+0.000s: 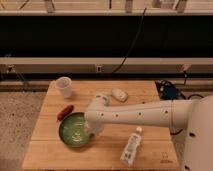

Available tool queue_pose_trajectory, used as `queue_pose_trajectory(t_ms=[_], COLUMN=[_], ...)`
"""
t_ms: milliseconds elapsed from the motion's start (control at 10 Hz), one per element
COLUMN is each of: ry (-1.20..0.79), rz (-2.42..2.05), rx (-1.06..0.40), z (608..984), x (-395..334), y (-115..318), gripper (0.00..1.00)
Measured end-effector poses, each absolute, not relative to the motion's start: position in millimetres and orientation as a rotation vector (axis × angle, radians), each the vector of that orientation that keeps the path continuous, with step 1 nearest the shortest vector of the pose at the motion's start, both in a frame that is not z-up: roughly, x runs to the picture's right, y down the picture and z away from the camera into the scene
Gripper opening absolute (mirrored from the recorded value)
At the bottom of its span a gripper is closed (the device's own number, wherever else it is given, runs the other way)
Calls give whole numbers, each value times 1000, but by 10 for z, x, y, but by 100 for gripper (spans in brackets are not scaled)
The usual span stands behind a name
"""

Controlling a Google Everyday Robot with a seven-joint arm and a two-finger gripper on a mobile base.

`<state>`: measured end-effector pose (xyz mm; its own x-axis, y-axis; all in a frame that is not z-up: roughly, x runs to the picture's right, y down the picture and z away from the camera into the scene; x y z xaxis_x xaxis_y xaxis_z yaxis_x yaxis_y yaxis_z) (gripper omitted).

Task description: Drag the ceramic bowl in a circle

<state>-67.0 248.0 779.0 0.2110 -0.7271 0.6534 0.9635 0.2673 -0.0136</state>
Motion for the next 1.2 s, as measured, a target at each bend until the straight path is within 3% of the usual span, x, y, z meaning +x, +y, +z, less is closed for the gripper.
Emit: queue_pose_trajectory(t_ms=[200,300,1200], ry=[-595,-594,-593], rz=[-1230,-1231,-1236], rx=[-472,-472,-464], z=[7801,7810,7680], x=[-665,-686,-799], y=[2439,2409,2433], gripper=[5,1,0])
